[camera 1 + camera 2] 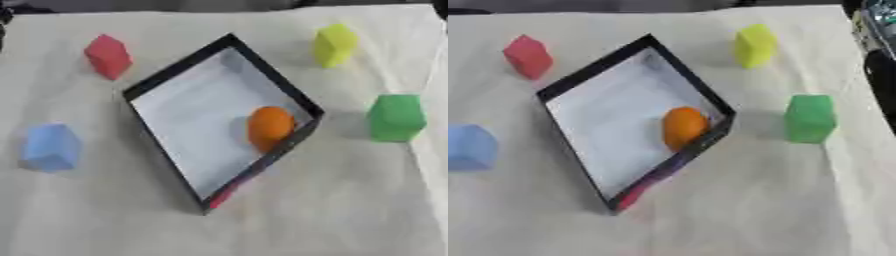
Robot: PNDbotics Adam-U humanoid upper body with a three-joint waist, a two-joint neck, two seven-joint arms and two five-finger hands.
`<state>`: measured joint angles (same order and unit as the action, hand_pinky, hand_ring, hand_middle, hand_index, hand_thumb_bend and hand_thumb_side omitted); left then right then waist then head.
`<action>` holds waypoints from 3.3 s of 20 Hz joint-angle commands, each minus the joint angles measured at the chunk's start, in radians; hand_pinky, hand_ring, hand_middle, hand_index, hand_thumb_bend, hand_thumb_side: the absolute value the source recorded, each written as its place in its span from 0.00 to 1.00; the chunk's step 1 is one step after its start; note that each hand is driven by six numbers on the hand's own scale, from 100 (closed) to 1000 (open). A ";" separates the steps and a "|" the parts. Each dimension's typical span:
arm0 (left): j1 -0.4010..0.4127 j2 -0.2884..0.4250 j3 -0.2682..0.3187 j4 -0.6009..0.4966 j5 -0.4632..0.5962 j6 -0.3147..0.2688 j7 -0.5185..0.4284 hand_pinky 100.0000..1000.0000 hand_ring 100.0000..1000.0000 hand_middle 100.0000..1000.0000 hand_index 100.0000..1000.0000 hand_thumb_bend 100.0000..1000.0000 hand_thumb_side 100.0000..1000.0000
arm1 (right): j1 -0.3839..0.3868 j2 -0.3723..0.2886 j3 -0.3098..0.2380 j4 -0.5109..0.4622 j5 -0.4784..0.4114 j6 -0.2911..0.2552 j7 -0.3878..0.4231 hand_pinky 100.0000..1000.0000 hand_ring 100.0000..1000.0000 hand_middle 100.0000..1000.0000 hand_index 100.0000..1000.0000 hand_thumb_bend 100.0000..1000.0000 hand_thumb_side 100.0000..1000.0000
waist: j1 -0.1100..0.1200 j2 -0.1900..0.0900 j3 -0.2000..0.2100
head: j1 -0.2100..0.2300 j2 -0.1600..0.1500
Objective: Pick up objects on the table and place them in the box.
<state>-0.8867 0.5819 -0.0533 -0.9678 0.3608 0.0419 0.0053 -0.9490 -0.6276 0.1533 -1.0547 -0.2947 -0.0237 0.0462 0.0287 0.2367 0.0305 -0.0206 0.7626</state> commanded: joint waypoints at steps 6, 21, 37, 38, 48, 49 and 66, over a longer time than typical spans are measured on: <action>-0.009 0.040 -0.001 -0.011 -0.009 -0.002 0.023 0.83 0.87 0.85 0.94 0.95 0.71 | -0.009 -0.058 0.005 -0.073 0.007 0.002 0.033 0.85 0.79 0.73 0.84 0.35 0.55 | 0.011 -0.037 0.000 | -0.010 -0.015; 0.313 0.055 0.081 -0.538 0.065 0.039 0.177 0.86 0.93 0.94 0.99 0.90 0.72 | 0.175 -0.277 0.039 -0.362 0.121 0.120 0.070 0.86 0.82 0.79 0.87 0.41 0.59 | 0.020 -0.008 0.004 | -0.034 -0.020; 0.539 0.000 0.148 -0.778 0.057 0.088 0.208 0.87 0.92 0.93 0.98 0.89 0.72 | 0.614 -0.689 -0.005 -0.945 0.391 0.110 0.542 0.88 0.87 0.83 0.89 0.37 0.50 | 0.005 0.015 -0.026 | -0.018 -0.055; 0.541 0.001 0.147 -0.780 0.056 0.088 0.208 0.87 0.92 0.93 0.98 0.89 0.72 | 0.621 -0.692 -0.010 -0.945 0.410 0.097 0.579 0.88 0.87 0.83 0.89 0.37 0.48 | 0.004 0.014 -0.028 | -0.017 -0.055; 0.553 -0.001 0.142 -0.783 0.051 0.091 0.196 0.87 0.92 0.93 0.97 0.88 0.72 | 0.660 -0.700 -0.026 -0.945 0.444 0.086 0.569 0.87 0.86 0.83 0.90 0.47 0.36 | 0.002 0.014 -0.033 | -0.020 -0.054; 0.554 -0.003 0.141 -0.783 0.051 0.092 0.195 0.87 0.92 0.93 0.97 0.88 0.72 | 0.662 -0.700 -0.023 -0.945 0.451 0.097 0.543 0.87 0.86 0.83 0.89 0.48 0.36 | 0.003 0.015 -0.032 | -0.022 -0.054; 0.539 -0.032 0.122 -0.791 0.054 0.101 0.175 0.87 0.91 0.92 0.96 0.87 0.73 | 0.545 -0.653 0.104 -0.945 0.440 0.260 0.504 0.86 0.86 0.83 0.89 0.49 0.35 | 0.008 0.032 0.006 | -0.083 -0.069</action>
<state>-0.3334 0.5330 0.0640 -1.7377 0.4188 0.1431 0.1843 -0.3901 -1.2621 0.2579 -1.9883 0.1523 0.2246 0.5375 0.0374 0.2677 0.0373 -0.0977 0.7091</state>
